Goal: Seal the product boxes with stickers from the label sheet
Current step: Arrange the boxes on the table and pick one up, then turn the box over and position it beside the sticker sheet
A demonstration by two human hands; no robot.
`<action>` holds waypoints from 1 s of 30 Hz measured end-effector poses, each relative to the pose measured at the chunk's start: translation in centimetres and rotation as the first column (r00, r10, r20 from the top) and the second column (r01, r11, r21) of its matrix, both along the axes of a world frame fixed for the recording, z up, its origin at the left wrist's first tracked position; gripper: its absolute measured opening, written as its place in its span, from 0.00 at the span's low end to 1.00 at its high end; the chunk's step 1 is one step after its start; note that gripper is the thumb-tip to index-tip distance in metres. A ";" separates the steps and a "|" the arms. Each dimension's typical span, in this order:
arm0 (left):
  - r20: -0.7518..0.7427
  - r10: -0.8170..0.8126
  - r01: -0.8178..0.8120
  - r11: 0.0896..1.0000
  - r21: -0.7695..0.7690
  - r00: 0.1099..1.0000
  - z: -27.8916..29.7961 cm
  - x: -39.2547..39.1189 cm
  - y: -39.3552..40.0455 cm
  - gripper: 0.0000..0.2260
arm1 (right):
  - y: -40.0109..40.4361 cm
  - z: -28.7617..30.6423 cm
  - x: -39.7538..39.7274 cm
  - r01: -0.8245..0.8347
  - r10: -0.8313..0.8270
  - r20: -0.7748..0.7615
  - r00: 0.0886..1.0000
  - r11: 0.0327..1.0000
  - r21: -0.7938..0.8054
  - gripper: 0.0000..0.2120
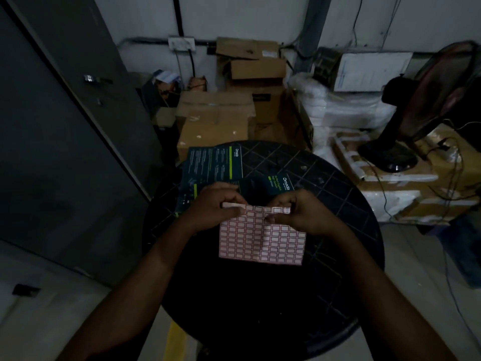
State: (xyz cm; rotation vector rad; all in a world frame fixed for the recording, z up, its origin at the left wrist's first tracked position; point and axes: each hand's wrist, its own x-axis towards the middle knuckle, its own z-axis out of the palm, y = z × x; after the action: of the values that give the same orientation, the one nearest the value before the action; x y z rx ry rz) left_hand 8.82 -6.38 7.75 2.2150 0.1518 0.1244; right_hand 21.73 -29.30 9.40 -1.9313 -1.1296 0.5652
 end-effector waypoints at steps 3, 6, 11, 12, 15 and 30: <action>0.022 -0.025 0.025 1.000 0.010 0.999 0.0 0.3 0.2 0.06 | -0.2 -0.4 0.8 0.017 -0.016 -0.026 1.000 1.000 0.011 0.06; 0.047 -0.062 0.061 0.998 0.026 0.997 0.1 0.3 0.6 0.09 | -0.1 -0.2 1.2 0.018 -0.018 -0.033 0.999 1.000 0.011 0.07; 0.067 -0.045 0.047 0.998 -0.031 0.997 0.5 0.2 0.4 0.06 | 0.3 0.5 1.0 0.124 -0.119 0.231 0.966 0.992 -0.006 0.18; 0.075 -0.052 0.054 0.998 -0.028 0.996 0.4 0.2 0.4 0.05 | 0.5 0.6 0.8 0.145 -0.131 0.351 0.927 0.989 -0.016 0.21; 0.083 -0.055 0.059 0.997 -0.051 0.995 0.3 0.3 0.6 0.04 | 1.6 1.0 0.2 0.119 -0.096 0.516 0.851 0.993 -0.010 0.20; 0.011 0.073 -0.063 0.914 -0.401 0.997 1.0 0.8 0.7 0.03 | 3.5 -0.2 -0.1 0.189 -0.193 0.036 0.981 0.977 0.097 0.04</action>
State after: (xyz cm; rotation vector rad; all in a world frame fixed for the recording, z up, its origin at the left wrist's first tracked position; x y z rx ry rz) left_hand 9.63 -5.72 8.70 1.7976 0.2199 0.1460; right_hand 21.63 -25.82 9.16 -1.9535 -0.9672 0.3599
